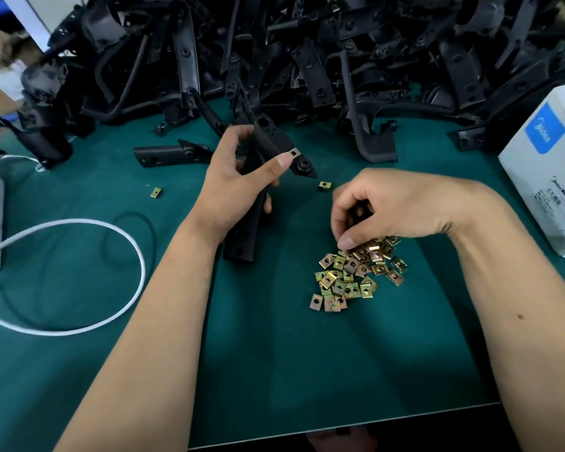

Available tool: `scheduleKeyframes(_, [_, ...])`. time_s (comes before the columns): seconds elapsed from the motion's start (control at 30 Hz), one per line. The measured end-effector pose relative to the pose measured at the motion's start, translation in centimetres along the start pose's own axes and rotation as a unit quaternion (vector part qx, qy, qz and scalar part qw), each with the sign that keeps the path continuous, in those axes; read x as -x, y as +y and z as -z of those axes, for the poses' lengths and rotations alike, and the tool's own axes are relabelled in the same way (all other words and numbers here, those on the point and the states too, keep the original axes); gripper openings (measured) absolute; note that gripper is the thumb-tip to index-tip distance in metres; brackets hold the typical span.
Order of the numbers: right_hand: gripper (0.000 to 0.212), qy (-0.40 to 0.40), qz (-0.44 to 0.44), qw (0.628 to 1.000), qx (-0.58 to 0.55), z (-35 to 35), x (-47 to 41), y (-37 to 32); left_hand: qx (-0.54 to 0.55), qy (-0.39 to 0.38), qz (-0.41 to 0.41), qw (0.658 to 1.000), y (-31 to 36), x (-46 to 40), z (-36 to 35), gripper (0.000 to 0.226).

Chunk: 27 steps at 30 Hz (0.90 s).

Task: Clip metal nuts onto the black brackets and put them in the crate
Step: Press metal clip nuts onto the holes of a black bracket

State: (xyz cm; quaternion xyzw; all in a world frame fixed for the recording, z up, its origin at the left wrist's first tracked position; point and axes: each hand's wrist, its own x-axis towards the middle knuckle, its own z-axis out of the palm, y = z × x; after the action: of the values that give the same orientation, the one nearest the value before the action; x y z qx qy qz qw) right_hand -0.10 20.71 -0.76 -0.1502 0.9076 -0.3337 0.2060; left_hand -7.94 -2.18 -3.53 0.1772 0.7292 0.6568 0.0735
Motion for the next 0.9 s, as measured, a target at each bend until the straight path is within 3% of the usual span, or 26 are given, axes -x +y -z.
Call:
scheduleKeyframes(0.27, [0.006,0.113,0.02,0.991,-0.063,0.1,-0.7,0.7,0.0,-0.005,0.0,1.0,0.0,-0.1,0.0,0.035])
scheduleKeyframes(0.5, [0.028,0.071,0.032,0.997,-0.003,-0.6,-1.0,0.3,0.002,-0.01,-0.007,1.0,-0.1,0.0,0.0,0.035])
scheduleKeyframes(0.73, [0.018,0.096,0.042,0.993,0.052,-1.1,-1.4,-0.4,-0.009,-0.02,0.002,1.0,-0.1,0.0,0.2,0.04])
scheduleKeyframes(0.8, [0.019,0.158,0.056,0.986,0.015,-1.0,-1.6,-0.3,-0.009,-0.027,0.005,1.0,-0.1,0.0,0.3,0.038])
scheduleKeyframes(0.9, [0.023,0.302,0.084,0.945,-0.099,-0.9,-2.1,0.3,0.004,-0.049,0.002,0.999,0.1,0.0,0.3,0.025])
